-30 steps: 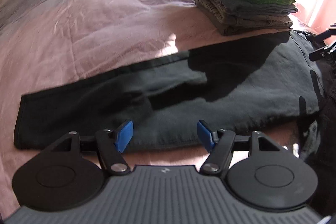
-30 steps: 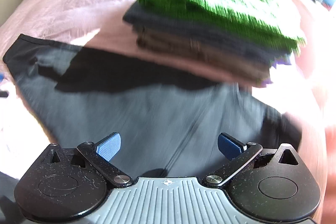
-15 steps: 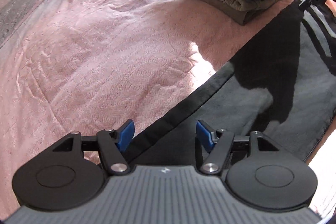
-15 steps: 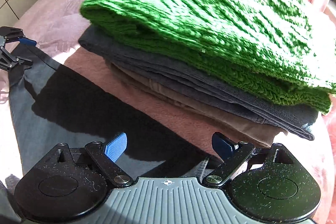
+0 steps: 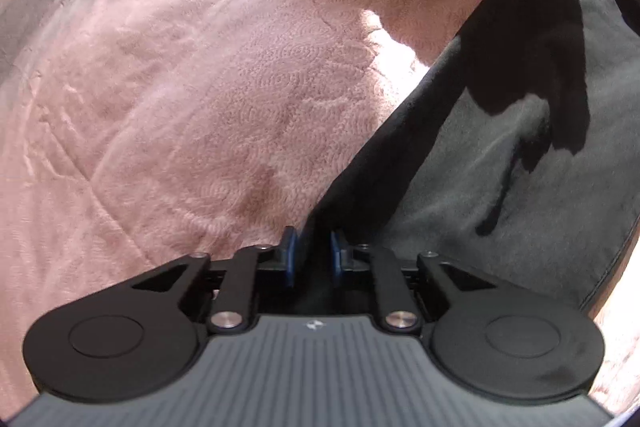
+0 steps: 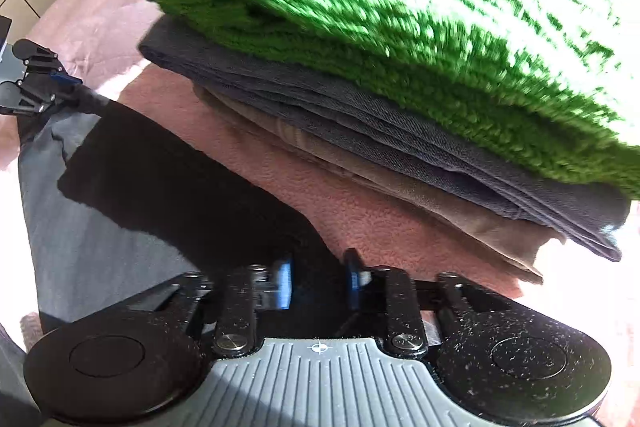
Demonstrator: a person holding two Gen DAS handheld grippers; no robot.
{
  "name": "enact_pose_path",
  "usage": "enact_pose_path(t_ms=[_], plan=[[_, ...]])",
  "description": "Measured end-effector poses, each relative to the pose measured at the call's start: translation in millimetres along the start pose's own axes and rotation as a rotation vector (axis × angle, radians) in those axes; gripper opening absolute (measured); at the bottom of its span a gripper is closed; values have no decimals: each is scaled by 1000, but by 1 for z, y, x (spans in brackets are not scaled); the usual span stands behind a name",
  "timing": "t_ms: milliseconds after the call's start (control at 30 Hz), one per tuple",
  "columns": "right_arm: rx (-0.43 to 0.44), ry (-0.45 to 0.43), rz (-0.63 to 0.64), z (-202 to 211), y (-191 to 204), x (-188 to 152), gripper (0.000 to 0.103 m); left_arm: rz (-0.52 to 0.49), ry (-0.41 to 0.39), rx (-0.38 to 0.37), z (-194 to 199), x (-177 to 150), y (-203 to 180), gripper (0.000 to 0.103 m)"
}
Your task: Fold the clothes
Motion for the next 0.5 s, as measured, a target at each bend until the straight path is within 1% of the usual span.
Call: enact_pose_path(t_ms=[100,167,200,300,367,400,467,500], plan=[[-44,-87,50,38,24,-2,19,27,-48,72,42,-1,-14,3],[-86,-149,101,67,47,-5,19,53,-94,130,80,-4,-29,3],[-111,-179,132,85,62,-9,19,83,-119,161,102,-6,-37,3],[-176,-239,234,138,114,-32,17,208,-176,216,172,-18,-67,3],[-218,-245,312,172,151,-59,17,307,-192,218,217,-34,-99,3],[-236,-230,347,184,170,-76,17,363,-190,212,238,-44,-118,3],[-259,-167,397,202,204,-116,18,485,-160,193,269,-71,-154,4],[-267,-121,411,205,220,-137,22,561,-124,180,279,-88,-170,6]])
Point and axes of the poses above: each gripper's, at about its wrist camera, not at the fingertips, and z roughly against the way its jaws point, y to its left, x to its top, the point moved 2 cm from there along -z, roughly the way its jaws point, and after that the axes turned 13 degrees about -y, right-handed, at the moved point
